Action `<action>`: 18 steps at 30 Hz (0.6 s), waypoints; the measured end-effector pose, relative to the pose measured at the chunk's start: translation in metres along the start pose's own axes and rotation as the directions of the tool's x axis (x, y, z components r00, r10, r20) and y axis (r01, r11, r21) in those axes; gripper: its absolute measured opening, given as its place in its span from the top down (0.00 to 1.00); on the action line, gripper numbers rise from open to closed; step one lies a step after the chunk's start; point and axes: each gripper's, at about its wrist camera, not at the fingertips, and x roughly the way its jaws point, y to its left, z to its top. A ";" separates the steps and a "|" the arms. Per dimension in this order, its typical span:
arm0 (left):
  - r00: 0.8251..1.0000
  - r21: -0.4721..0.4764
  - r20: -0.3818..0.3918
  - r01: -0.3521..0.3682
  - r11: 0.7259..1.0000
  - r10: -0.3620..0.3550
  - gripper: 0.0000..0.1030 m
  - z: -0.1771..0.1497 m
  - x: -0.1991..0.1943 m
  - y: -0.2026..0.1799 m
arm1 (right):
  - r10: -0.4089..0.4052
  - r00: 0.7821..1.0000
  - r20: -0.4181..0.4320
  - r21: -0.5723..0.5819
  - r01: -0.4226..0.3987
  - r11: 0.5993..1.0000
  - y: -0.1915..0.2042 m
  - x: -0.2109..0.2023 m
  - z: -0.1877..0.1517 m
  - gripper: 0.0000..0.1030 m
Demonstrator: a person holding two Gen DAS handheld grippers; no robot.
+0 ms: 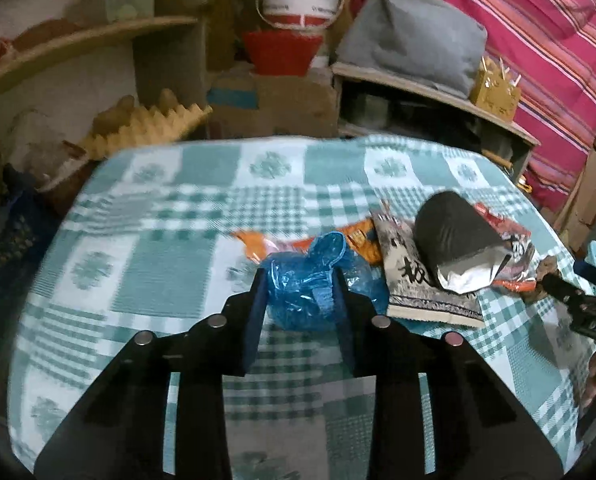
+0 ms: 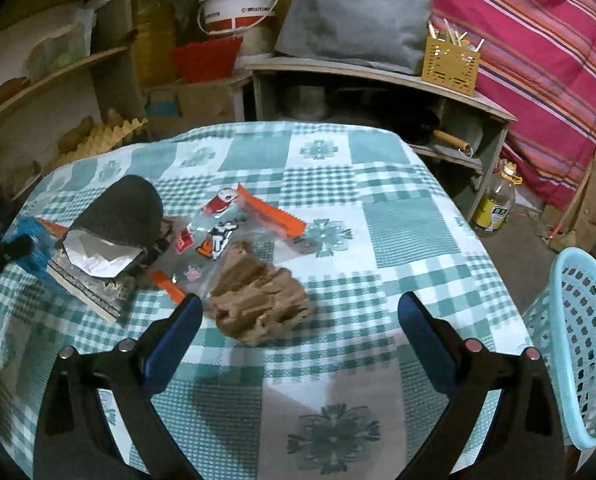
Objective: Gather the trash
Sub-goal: 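Grasp the blue plastic bag with the left tool while the right tool grasps the brown crumpled paper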
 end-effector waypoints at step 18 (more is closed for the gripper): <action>0.987 -0.045 0.153 -0.042 0.998 0.049 0.71 0.011 -0.070 0.024 | 0.058 0.992 -0.108 -0.037 -0.063 0.997 0.006 0.023 -0.002 0.62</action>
